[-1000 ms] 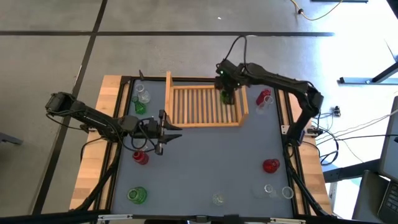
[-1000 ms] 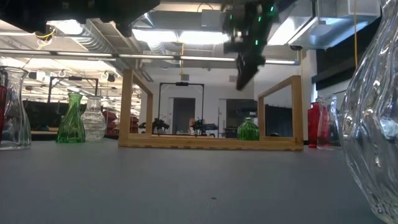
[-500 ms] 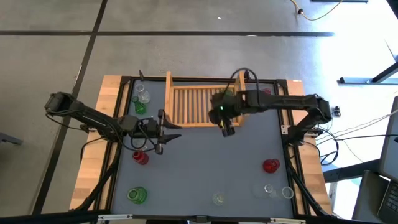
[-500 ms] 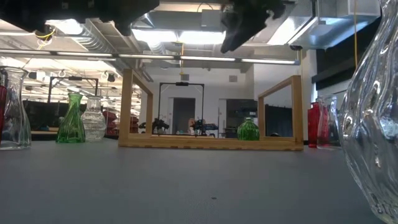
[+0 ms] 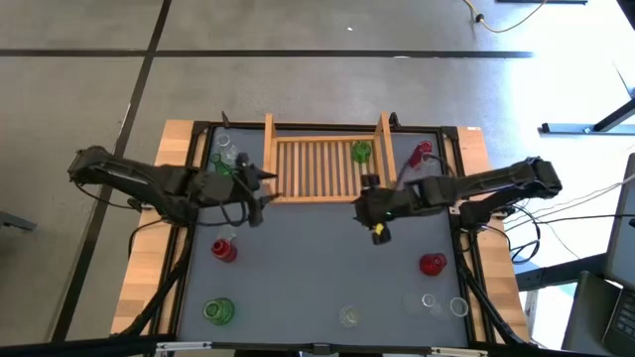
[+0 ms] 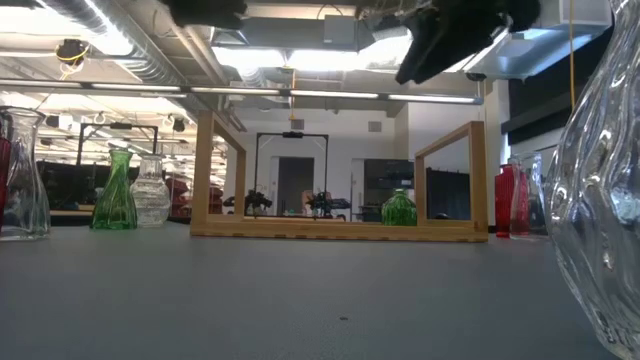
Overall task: Sort vases onto shelf
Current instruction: Put the green vase on the shelf aligned with the other green vase
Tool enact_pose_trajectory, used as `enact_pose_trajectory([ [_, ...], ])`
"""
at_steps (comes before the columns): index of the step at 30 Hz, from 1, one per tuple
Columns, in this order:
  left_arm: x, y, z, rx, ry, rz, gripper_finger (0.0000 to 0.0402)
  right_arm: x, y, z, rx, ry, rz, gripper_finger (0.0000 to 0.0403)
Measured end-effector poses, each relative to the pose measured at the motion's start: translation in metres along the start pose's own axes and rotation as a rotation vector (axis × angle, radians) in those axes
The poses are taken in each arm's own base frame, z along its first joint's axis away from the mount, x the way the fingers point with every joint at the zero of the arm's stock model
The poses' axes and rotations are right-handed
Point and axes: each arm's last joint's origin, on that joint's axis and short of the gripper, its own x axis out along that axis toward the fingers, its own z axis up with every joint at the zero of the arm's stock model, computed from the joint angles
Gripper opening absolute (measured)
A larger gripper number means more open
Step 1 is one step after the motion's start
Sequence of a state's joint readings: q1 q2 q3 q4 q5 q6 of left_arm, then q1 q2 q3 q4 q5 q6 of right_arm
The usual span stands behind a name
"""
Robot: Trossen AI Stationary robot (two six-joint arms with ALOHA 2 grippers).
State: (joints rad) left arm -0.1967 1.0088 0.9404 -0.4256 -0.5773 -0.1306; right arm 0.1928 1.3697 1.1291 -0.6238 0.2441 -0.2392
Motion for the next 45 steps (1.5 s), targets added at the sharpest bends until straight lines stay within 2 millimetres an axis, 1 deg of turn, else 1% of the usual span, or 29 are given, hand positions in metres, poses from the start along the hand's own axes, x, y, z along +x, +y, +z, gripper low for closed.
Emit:
enact_pose_trajectory([
  [4,-0.02,0.015,0.014,-0.075,0.096,0.136,0.0223,-0.007,0.013,-0.017,-0.001,-0.091,-0.002,0.0182],
  [8,-0.035,0.034,0.015,-0.174,0.248,0.206,0.0223,-0.011,0.024,-0.029,0.0,-0.177,0.004,0.0182],
  [10,-0.038,0.044,0.014,-0.238,0.31,0.246,0.0222,-0.011,0.027,-0.03,-0.003,-0.209,0.003,0.0182],
  [14,-0.04,0.065,0.006,-0.348,0.444,0.334,0.0222,-0.013,0.029,-0.024,-0.041,-0.272,-0.007,0.0182],
  [18,-0.037,0.086,0.0,-0.427,0.53,0.417,0.0222,-0.014,0.027,-0.02,-0.068,-0.313,-0.026,0.0182],
  [23,-0.034,0.102,-0.006,-0.441,0.61,0.465,0.0222,-0.014,0.027,-0.02,-0.065,-0.319,-0.035,0.0182],
  [26,-0.027,0.112,-0.008,-0.452,0.649,0.513,0.0222,-0.014,0.026,-0.02,-0.063,-0.318,-0.039,0.0182],
  [30,-0.016,0.125,-0.014,-0.448,0.748,0.542,0.0222,-0.014,0.026,-0.02,-0.041,-0.316,-0.039,0.0182],
  [33,-0.006,0.134,-0.019,-0.437,0.819,0.547,0.0222,-0.014,0.027,-0.021,-0.035,-0.304,-0.034,0.0182],
  [36,-0.001,0.143,-0.023,-0.45,0.875,0.536,0.0222,-0.014,0.027,-0.022,-0.038,-0.293,-0.032,0.0182],
  [39,0.003,0.15,-0.031,-0.463,0.919,0.541,0.0222,-0.013,0.027,-0.023,-0.033,-0.293,-0.031,0.0182],
  [42,0.004,0.156,-0.043,-0.475,0.962,0.561,0.0222,-0.009,0.029,-0.027,-0.035,-0.276,-0.026,0.0182],
  [45,0.007,0.163,-0.052,-0.5,0.976,0.578,0.0222,-0.006,0.031,-0.031,-0.039,-0.264,-0.023,0.0182],
])
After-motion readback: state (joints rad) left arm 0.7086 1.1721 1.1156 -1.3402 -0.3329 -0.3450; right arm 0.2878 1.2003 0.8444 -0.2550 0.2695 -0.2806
